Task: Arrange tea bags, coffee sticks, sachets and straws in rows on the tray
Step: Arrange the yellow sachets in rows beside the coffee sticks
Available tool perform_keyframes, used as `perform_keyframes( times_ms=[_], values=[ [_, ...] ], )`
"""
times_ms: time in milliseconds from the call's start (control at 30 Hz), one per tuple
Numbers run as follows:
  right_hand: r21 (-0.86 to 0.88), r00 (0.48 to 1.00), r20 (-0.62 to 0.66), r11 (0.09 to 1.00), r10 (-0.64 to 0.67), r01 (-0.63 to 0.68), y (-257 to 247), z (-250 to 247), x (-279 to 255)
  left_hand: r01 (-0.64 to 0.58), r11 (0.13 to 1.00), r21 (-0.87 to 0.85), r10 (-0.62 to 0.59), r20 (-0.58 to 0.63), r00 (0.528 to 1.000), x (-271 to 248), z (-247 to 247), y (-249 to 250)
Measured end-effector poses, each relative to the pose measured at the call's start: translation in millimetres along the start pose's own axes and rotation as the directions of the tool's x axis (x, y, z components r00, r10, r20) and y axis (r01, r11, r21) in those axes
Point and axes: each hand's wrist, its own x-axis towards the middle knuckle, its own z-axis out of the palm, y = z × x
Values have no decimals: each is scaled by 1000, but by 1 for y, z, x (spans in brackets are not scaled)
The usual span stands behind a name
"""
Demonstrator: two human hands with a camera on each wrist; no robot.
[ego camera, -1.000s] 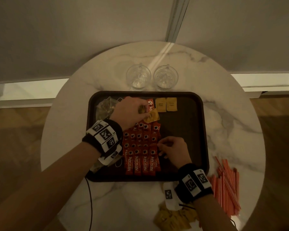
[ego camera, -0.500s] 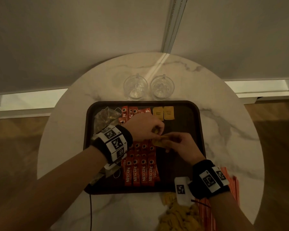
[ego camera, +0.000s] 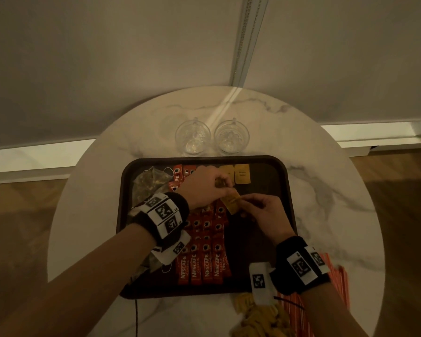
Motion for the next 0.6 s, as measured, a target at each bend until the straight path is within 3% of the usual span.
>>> perform_keyframes(
  times_ms=[133, 267, 600],
  values=[
    [-89, 990, -129, 994, 56, -68, 8, -2, 10, 128, 966, -226, -140, -36, 989, -5, -2, -6],
    [-124, 976, -189, 983, 109, -134, 14, 1, 19, 251, 816, -520, -285, 16, 958, -24, -2, -9],
    [-176, 977, -206, 980, 55, -93, 5, 20, 42, 225, 745, -628, -330, -52, 943, -58, 15, -23]
  ],
)
